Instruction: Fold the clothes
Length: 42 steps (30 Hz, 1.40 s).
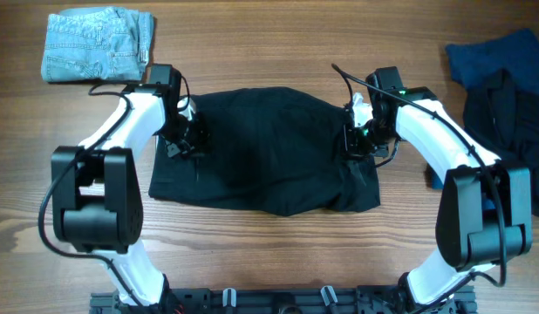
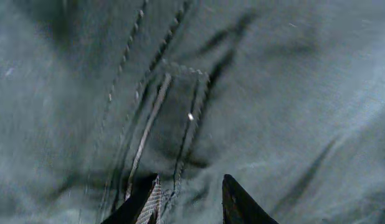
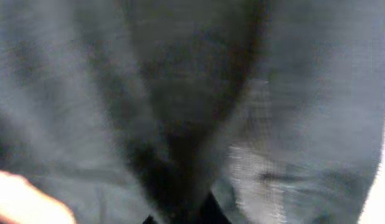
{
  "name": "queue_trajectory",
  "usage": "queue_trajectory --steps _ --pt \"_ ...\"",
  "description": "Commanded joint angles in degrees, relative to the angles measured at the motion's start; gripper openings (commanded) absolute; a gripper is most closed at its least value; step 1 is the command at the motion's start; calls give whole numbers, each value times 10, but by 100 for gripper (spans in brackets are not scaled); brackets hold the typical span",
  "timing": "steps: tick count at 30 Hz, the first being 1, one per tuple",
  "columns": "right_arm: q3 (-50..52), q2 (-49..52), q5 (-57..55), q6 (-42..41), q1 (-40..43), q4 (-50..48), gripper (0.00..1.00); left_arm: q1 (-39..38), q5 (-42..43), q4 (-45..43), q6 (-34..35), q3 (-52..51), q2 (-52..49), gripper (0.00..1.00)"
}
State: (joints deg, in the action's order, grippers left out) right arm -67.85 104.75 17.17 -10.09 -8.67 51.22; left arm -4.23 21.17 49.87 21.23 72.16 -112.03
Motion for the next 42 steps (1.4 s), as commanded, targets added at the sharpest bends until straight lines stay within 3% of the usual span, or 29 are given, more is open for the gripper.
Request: queue_trajectory --steps 1,6,12,17,18,20,22,23,28,31,34,37,40,42 --pt "-2 8 -163 -96 10 24 4 -2 -24 -4 -9 -2 -23 32" --pt "-40 8 -263 -148 54 89 4 4 -62 -4 -5 -2 -39 32" --pt "-111 7 -271 -108 84 147 5 30 -85 -3 6 -2 -41 31" --pt "-153 6 -269 -109 82 196 23 55 -101 11 6 -2 -41 25" --pt "-156 6 -260 -105 82 201 31 58 -101 15 6 -2 -40 24" --pt "-159 5 -214 -75 80 207 59 63 -101 19 6 -2 -35 24" --pt "-159 5 -162 -47 79 209 73 64 -101 23 6 -2 -22 24" --pt "-159 4 -106 -22 79 211 74 64 -101 24 6 -2 -8 24" --pt "-159 3 102 82 76 217 72 64 -101 26 6 -2 65 26" --pt "-159 3 261 186 53 230 72 64 -101 27 6 -2 108 30" --pt "-159 3 316 221 11 219 72 64 -101 32 6 -2 132 31" --pt "-158 4 278 178 -51 169 63 64 -85 46 6 -2 143 29" --pt "-153 11 144 41 -99 122 37 62 -48 71 6 -2 144 29" --pt "-140 18 67 -20 -126 100 32 58 -37 97 6 -2 143 29"
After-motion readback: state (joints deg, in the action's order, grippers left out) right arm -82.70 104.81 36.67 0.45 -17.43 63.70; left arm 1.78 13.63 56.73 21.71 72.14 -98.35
